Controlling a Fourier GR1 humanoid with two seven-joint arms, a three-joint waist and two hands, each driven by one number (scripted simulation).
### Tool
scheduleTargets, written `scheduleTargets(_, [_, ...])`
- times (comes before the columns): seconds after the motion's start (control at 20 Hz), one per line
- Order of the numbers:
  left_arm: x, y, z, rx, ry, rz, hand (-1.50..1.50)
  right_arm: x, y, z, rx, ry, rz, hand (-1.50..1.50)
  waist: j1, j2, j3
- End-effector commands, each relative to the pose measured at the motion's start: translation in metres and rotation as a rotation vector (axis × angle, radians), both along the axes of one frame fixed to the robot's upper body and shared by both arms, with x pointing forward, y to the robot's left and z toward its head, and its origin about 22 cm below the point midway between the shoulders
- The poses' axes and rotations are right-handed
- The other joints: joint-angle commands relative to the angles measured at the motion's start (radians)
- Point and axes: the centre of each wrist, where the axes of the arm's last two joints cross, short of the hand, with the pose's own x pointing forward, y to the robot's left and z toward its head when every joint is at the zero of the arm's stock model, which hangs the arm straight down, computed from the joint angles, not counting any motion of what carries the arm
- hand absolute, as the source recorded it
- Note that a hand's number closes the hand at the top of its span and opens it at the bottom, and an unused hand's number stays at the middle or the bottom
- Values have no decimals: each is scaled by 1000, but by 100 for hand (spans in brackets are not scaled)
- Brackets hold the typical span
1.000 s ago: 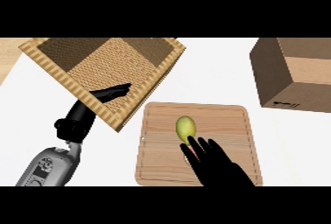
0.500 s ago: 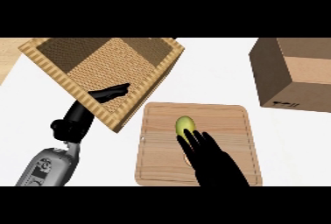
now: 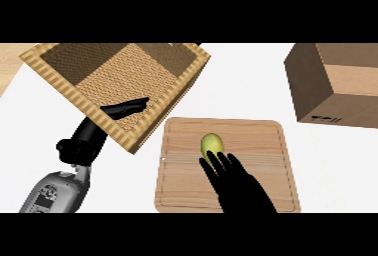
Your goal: Pick the cupcake from the cutting board and place it in the cardboard box
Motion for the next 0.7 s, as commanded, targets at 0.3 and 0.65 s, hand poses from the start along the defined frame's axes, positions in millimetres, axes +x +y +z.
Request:
scheduleTargets(0.3, [-5,-13,-18,45,109,-40,0,2,1,-33,-69,55,-12,-150,-4,7,-2])
scheduleTargets(0.65, [-14,-10,-18,27,113,-57,0,17,6,-51,-83,54,-10,-150,0,7,-2])
